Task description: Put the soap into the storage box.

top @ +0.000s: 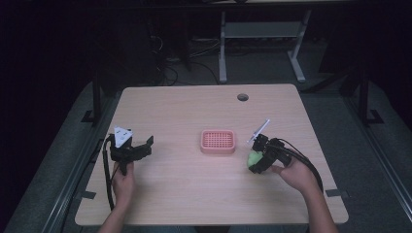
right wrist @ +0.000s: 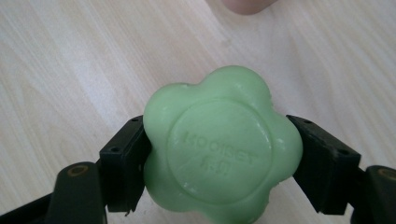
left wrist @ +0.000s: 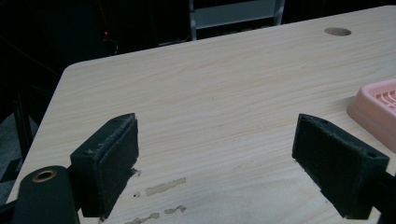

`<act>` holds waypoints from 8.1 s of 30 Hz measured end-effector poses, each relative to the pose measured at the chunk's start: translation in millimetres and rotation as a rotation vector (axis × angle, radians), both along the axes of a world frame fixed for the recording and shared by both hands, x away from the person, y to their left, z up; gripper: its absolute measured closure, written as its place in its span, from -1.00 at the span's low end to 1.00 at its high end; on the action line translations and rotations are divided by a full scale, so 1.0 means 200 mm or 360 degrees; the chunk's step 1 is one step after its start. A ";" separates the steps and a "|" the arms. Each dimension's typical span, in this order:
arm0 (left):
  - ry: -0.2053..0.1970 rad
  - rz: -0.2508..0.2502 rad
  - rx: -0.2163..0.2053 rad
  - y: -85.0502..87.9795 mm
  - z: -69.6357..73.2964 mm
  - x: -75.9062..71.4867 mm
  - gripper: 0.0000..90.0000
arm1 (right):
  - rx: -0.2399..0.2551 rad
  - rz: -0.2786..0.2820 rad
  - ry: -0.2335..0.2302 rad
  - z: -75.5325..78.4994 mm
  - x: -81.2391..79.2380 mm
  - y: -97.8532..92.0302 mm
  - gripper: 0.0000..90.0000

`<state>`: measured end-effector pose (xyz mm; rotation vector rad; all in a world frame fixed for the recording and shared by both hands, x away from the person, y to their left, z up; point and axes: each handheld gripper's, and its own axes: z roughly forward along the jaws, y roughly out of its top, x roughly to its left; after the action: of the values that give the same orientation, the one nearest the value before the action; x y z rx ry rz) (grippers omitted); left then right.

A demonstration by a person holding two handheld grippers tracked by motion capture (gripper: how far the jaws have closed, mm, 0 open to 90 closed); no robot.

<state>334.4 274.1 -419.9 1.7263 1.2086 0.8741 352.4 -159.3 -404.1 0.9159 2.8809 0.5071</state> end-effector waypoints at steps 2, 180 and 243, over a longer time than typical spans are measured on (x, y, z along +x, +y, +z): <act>0.0000 -0.0002 -0.0001 0.00 0.00 0.00 -0.68 | 0.0005 0.0004 0.0002 0.00 0.01 0.00 -0.42; -0.0012 0.0019 -0.0054 0.02 0.01 0.00 -0.68 | -0.0102 0.0135 0.0094 -0.04 0.58 0.61 -0.43; -0.0006 0.0016 -0.0049 0.02 0.01 0.00 -0.68 | 0.0032 0.0051 0.0085 0.02 0.55 0.50 -0.44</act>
<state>333.9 277.2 -418.8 1.6946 1.2231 0.8605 462.2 -59.1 -400.8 0.9010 2.9479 0.5229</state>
